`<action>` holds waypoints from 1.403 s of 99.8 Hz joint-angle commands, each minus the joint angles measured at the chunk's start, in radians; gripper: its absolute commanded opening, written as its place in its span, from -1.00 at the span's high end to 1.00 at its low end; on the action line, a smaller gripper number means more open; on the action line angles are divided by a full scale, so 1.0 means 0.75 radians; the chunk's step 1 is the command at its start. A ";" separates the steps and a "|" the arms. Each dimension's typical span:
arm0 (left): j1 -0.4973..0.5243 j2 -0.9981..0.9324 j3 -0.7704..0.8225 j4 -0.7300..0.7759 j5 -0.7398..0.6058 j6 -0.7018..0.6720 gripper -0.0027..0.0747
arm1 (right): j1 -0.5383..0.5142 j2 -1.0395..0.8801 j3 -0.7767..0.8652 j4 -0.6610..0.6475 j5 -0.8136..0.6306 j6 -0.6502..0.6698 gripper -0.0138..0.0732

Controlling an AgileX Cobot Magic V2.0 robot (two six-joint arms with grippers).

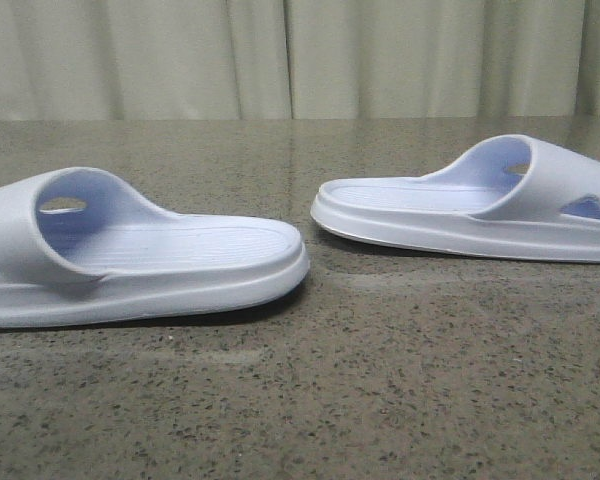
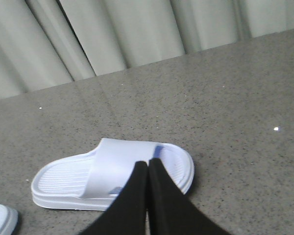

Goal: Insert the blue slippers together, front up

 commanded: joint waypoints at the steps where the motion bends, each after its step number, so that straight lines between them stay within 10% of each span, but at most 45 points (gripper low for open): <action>1: -0.011 0.055 -0.065 -0.052 -0.064 -0.010 0.89 | 0.003 0.101 -0.100 0.066 -0.059 0.000 0.93; 23: -0.011 0.058 -0.065 -0.041 -0.083 0.004 0.80 | 0.003 0.174 -0.100 0.162 -0.052 0.000 0.70; 52: -0.011 0.058 -0.065 -0.149 -0.142 0.004 -0.31 | 0.003 0.180 -0.100 0.174 -0.082 0.000 -0.23; 140: -0.006 0.486 0.127 -0.257 -0.137 -0.268 -0.30 | 0.003 0.180 -0.100 0.206 -0.082 0.000 -0.22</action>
